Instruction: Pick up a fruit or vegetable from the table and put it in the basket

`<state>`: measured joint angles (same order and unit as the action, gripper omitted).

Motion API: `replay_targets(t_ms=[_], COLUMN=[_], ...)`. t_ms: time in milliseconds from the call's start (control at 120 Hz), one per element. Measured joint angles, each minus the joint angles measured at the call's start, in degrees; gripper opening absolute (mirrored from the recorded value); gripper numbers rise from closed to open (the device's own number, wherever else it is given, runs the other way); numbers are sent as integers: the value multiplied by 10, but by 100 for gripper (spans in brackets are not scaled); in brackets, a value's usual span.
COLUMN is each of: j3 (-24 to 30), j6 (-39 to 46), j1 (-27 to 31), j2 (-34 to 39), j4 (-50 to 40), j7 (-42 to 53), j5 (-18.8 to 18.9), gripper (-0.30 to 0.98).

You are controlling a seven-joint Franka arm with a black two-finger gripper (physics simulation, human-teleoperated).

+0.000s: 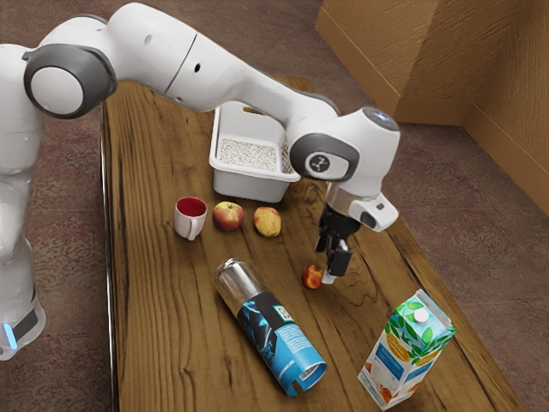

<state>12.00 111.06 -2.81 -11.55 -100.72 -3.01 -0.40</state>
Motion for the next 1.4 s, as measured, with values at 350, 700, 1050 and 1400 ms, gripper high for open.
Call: replay_targets(t_ms=[350, 700, 1050, 1400], j3=[-3, -2, -3, -13], j6=[19, 37, 46, 43], j1=[0, 0, 1, -1], j2=[18, 12, 2, 36], j4=[-39, -54, -55, -50], j7=[6, 10, 12, 10], j5=[0, 0, 0, 4], gripper=[69, 69, 55, 24])
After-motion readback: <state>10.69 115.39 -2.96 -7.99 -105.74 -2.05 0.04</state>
